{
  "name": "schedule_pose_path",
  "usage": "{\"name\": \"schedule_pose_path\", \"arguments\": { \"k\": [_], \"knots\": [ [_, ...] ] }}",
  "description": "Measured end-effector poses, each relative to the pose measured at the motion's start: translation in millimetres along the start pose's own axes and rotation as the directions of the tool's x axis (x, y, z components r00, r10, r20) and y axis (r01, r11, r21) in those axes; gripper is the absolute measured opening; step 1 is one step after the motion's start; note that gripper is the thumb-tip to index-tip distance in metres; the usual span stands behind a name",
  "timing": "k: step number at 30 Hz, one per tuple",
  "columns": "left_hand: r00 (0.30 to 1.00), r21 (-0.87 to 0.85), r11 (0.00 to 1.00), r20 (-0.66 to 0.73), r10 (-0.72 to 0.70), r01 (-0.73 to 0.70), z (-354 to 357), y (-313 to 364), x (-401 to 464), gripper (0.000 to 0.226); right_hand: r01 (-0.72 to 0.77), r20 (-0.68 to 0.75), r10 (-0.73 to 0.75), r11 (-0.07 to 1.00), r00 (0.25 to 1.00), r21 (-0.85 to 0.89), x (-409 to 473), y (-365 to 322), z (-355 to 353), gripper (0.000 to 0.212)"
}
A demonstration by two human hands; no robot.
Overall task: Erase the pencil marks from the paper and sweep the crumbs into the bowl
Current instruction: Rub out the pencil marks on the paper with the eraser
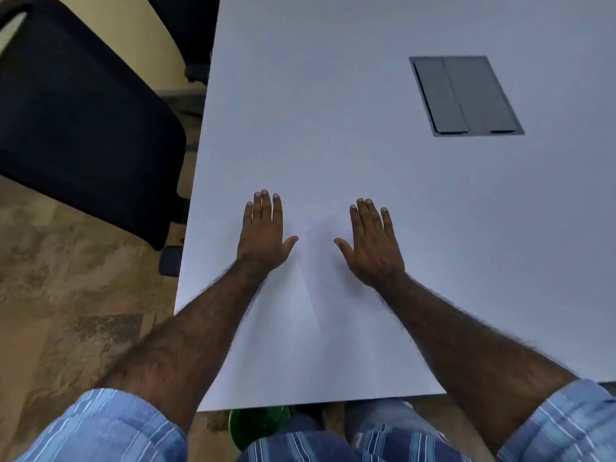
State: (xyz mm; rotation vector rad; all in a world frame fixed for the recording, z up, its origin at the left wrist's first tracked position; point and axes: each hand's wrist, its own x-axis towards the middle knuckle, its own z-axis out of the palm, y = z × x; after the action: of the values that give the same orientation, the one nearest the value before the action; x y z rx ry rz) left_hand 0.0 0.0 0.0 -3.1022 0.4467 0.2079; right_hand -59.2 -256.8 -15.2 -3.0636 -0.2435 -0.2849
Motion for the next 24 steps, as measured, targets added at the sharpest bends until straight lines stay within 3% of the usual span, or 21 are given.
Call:
{"name": "schedule_pose_path", "arguments": {
  "k": [6,11,16,24],
  "knots": [
    [0.989,-0.060,0.992,0.099,-0.107,0.113,29,0,-7,0.087,-0.033,0.088,0.026,0.996,0.996,0.082,-20,0,26,0.078],
    [0.970,-0.117,0.972,0.159,-0.186,0.206,42,-1,-3,0.063,-0.057,0.068,0.047,0.986,0.997,0.155,-32,4,45,0.075],
    [0.978,-0.225,0.954,-0.010,-0.207,0.200,63,-7,-3,0.030,-0.036,0.011,0.035,0.975,0.999,0.220,-42,8,58,0.071],
    [0.927,-0.376,0.874,-0.088,-0.365,0.308,69,-3,-1,0.036,-0.006,0.029,-0.003,0.951,1.000,0.310,-52,23,75,0.069]
  ]
}}
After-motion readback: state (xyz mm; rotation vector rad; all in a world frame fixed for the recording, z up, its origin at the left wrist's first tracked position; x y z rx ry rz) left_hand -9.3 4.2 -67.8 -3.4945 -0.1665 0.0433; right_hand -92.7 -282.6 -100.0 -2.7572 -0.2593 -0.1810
